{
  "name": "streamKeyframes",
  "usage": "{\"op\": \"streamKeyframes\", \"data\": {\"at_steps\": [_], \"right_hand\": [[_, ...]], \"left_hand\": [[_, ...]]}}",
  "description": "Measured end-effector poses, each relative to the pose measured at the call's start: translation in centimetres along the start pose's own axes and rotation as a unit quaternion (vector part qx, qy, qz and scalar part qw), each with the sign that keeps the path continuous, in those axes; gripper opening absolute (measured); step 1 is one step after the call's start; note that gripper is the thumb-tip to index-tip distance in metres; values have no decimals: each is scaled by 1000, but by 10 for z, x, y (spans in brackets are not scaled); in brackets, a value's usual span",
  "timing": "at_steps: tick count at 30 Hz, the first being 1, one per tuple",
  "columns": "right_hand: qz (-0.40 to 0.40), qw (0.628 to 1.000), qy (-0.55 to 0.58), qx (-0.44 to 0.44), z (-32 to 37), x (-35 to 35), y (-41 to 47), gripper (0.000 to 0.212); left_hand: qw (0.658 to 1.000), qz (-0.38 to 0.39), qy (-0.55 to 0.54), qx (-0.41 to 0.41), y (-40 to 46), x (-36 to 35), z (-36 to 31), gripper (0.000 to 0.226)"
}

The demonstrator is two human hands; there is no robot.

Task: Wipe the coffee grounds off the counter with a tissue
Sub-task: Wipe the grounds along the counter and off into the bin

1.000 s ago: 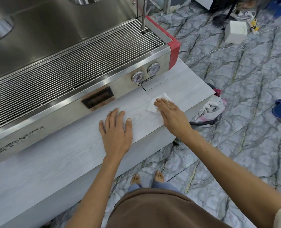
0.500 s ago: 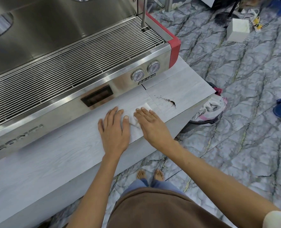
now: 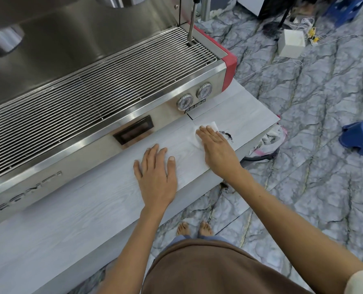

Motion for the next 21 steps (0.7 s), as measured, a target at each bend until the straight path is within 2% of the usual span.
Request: {"op": "streamKeyframes", "data": {"at_steps": [5, 7, 14, 21], "right_hand": [[-39, 998, 28, -34, -4, 15, -2, 40], [-55, 997, 44, -18, 5, 20, -9, 38], [14, 997, 37, 60, 44, -14, -43, 45], [9, 996, 0, 92, 39, -21, -53, 47]], "left_hand": [[1000, 7, 13, -5, 0, 1, 1, 62], [1000, 9, 17, -8, 0, 1, 1, 61], [1000, 15, 20, -12, 0, 0, 3, 60], [1000, 15, 9, -6, 2, 1, 1, 61]]}}
Point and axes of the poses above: each hand's wrist, its own y-axis towards the middle knuckle, its own x-axis out of the back of the hand, z = x × y, the point moved 1 cm from there along y, towards the middle knuckle, and after that the axes turned 4 degrees about y, right-handed, at the moved point
